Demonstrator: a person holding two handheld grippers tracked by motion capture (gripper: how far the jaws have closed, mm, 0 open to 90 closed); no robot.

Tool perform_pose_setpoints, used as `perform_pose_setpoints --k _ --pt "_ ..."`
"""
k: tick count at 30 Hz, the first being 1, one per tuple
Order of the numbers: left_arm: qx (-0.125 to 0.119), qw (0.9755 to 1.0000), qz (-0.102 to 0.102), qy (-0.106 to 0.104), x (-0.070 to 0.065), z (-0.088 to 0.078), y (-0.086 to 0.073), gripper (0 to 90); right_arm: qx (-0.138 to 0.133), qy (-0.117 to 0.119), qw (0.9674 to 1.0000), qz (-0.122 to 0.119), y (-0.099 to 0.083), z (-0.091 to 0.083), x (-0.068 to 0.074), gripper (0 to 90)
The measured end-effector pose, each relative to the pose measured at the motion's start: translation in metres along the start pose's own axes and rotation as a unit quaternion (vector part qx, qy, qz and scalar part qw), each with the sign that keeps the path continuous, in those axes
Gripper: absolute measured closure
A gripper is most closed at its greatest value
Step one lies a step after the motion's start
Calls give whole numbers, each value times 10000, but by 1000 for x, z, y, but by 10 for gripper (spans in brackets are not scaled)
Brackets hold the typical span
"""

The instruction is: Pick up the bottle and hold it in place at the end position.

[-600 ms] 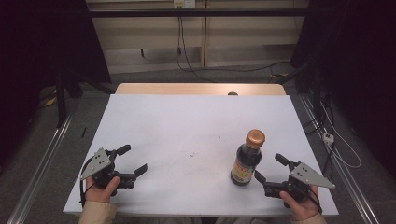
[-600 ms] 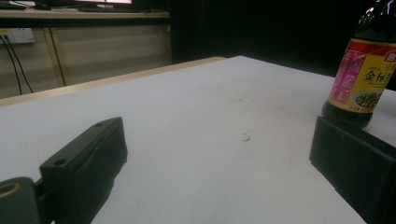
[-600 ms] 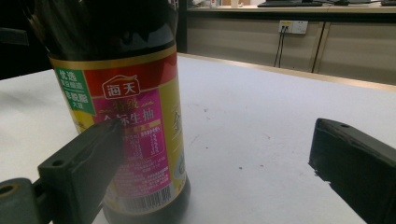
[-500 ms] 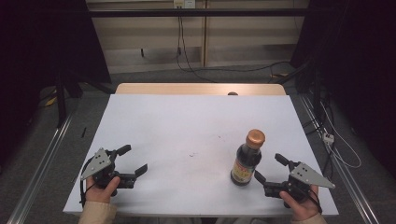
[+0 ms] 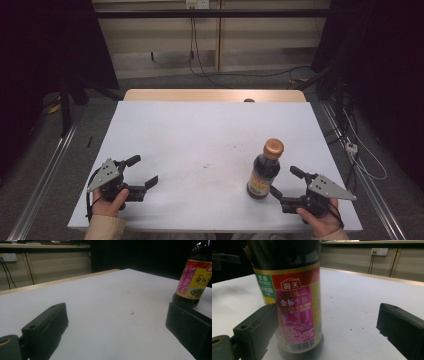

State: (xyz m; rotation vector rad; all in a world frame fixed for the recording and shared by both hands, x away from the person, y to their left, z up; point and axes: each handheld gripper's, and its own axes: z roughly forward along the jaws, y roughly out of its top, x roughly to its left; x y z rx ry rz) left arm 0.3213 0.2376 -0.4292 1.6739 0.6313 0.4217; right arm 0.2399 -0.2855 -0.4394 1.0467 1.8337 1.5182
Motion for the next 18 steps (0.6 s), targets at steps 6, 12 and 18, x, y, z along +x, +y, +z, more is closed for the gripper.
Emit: perform_pose_setpoints --k 6,12,18 --pt "25 10000 4 5 1 0 0 40 63 117 9999 -45 1 3 5 45" --pt "42 10000 38 12 1 1 0 42 90 261 9996 23 2 7 10 48" --pt "77 10000 5 12 0 1 -1 42 16 337 9994 69 15 12 16 63"
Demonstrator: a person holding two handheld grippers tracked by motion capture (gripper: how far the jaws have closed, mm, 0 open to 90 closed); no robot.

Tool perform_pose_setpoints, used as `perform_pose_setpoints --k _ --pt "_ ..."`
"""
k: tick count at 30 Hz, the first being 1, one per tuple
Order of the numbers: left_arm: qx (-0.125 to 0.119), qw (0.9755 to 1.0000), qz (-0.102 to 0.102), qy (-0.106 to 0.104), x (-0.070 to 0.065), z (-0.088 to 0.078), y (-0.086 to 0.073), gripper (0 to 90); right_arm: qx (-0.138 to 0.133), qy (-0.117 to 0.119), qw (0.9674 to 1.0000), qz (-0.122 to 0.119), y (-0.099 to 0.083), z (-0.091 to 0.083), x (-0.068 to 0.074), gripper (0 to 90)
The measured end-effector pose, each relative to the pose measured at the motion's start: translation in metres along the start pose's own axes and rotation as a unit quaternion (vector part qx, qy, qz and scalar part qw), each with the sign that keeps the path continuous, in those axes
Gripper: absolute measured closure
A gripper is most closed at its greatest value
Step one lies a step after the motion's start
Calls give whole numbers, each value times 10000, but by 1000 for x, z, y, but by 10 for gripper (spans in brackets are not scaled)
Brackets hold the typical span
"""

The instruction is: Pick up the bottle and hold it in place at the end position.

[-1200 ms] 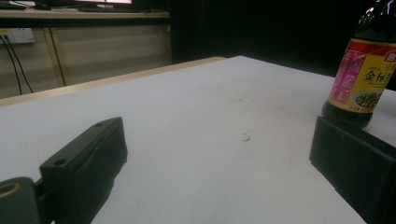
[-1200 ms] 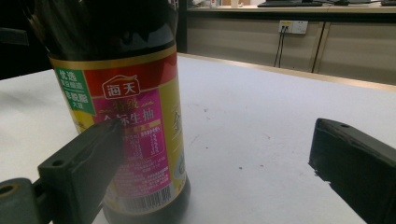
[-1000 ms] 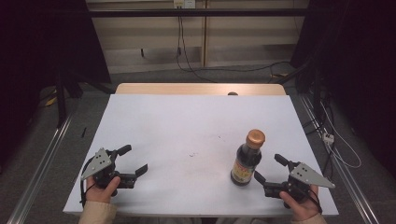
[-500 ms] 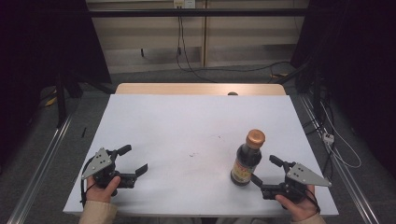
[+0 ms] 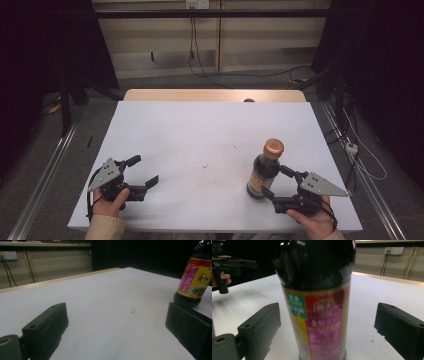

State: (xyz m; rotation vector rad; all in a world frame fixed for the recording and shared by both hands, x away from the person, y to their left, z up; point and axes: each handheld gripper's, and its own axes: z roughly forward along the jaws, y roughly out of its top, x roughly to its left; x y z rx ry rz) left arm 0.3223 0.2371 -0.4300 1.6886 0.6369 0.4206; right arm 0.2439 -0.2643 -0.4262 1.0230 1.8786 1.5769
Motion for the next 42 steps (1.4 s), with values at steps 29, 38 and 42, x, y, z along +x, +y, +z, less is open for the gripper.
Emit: perform_pose_setpoints --k 29,38,42 --pt "62 10000 -14 -34 -1 2 -1 45 90 87 9999 9 26 29 10 267" --pt "75 10000 32 -43 -1 3 -1 45 148 112 9997 -130 28 29 10 287" --pt "85 9999 44 -45 -1 3 -1 45 154 140 9997 -153 29 31 9 291"
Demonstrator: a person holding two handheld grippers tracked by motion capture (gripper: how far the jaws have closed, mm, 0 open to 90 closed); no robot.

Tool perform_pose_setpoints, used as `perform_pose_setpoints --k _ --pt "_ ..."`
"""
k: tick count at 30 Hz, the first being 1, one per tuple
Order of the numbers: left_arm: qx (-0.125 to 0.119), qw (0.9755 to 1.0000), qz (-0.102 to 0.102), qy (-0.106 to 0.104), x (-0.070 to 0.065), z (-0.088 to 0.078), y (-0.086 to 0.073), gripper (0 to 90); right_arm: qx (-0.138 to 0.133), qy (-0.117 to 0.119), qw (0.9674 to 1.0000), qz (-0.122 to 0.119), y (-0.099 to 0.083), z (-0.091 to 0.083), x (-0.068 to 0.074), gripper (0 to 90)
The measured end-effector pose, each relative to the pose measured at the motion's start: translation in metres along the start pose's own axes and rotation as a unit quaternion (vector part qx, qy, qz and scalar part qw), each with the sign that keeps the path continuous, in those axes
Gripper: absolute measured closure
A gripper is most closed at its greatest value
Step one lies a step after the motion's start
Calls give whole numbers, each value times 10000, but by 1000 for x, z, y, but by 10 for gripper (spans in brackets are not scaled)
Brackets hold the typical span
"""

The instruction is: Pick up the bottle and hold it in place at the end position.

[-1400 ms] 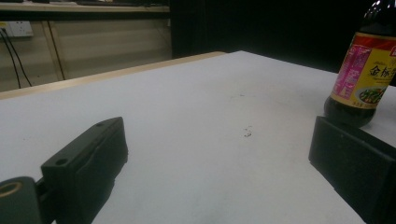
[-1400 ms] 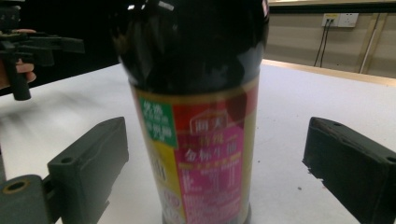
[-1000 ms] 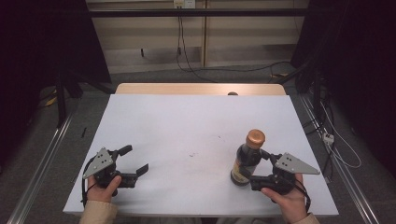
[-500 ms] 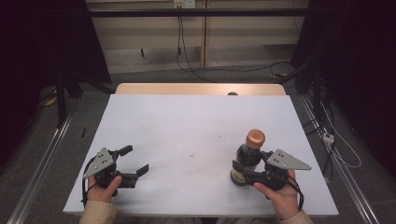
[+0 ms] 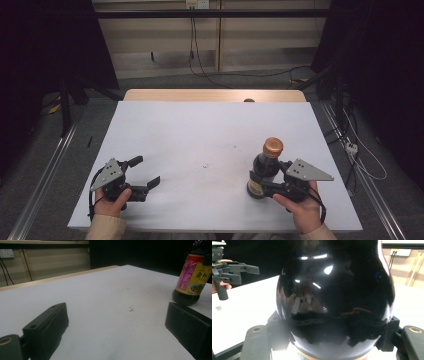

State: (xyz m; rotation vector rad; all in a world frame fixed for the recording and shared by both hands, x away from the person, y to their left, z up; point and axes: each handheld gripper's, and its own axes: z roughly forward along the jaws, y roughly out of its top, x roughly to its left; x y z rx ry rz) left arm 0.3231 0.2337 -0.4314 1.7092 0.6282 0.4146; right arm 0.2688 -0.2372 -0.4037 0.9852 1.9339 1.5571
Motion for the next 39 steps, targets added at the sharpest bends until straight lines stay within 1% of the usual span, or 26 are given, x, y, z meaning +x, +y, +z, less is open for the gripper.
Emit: perform_pose_setpoints --k 6,7,12,16,19,22,23,27,28,32,33,35,37,39 --pt "-2 10000 -6 -7 0 0 0 45 12 51 10000 -64 4 6 -1 291" --pt "-10 10000 -10 -3 0 0 0 45 25 66 9999 -79 5 9 -1 289" --pt "-7 10000 -25 -22 0 2 0 45 12 97 9999 -35 8 17 -3 288" --pt "0 10000 -11 -27 -1 2 0 45 -35 133 9999 -37 16 27 -3 287" --pt "-12 10000 -13 -14 0 2 0 46 -38 166 9998 -34 17 31 -4 286" --pt "-18 10000 -31 -5 1 1 -1 45 21 189 9998 -22 17 38 -4 284" --pt "-20 10000 -29 -3 1 1 -1 45 54 189 9998 -16 18 44 -5 282" --pt "-27 10000 -21 -25 1 1 0 45 76 178 9998 -58 21 51 -6 280" --pt "-27 10000 -22 -25 1 2 -1 46 37 185 9998 -67 23 55 -7 279" --pt "-18 10000 -71 -30 1 2 -1 45 9 220 9997 -42 26 60 -8 278" --pt "-20 10000 -71 -31 1 2 -1 45 1 243 9997 0 28 63 -9 278" --pt "-23 10000 -69 -32 1 2 -1 45 3 254 9997 3 29 65 -9 277" --pt "-24 10000 -54 -48 1 2 -1 45 29 259 9997 -44 33 70 -10 276" --pt "-26 10000 -58 -51 0 2 -1 45 30 268 9996 -21 35 72 -12 276"
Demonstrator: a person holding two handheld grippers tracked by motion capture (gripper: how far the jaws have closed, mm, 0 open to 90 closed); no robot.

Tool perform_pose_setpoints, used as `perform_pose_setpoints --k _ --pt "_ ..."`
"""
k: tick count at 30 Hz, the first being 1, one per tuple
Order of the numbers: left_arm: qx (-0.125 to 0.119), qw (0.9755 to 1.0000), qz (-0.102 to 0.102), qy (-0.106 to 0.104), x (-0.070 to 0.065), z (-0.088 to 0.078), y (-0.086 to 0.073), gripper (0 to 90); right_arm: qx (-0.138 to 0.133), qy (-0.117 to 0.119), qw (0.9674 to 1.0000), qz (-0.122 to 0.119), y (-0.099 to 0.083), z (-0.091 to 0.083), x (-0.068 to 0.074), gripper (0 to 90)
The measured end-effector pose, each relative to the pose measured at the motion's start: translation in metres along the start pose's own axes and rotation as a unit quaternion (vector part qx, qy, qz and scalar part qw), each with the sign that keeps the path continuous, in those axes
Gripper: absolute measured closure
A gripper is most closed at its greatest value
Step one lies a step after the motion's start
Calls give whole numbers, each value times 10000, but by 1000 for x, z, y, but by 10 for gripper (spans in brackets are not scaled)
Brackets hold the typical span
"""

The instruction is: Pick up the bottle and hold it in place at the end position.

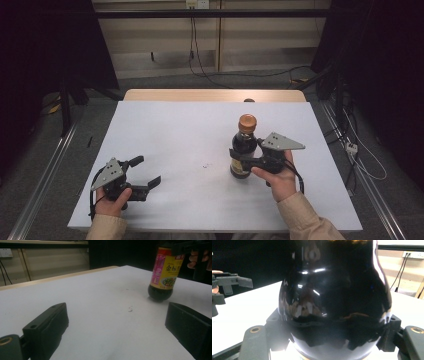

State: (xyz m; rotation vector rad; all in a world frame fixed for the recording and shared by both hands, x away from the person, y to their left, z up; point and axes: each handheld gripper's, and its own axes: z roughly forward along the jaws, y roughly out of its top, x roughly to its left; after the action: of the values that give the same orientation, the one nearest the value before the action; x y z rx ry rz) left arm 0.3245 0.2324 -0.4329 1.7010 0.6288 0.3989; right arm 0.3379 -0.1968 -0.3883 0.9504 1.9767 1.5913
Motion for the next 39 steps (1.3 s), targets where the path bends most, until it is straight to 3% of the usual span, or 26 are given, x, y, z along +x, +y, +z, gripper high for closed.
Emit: perform_pose_setpoints --k 4,23,39 --pt "-5 10000 -4 0 0 0 0 45 -8 -5 10000 54 2 4 -3 275" --pt "-18 10000 -11 -16 1 0 0 45 -49 -25 9999 -150 20 35 -7 271" --pt "-24 10000 -31 -51 1 0 0 45 -78 -63 9998 -180 28 58 -14 271"
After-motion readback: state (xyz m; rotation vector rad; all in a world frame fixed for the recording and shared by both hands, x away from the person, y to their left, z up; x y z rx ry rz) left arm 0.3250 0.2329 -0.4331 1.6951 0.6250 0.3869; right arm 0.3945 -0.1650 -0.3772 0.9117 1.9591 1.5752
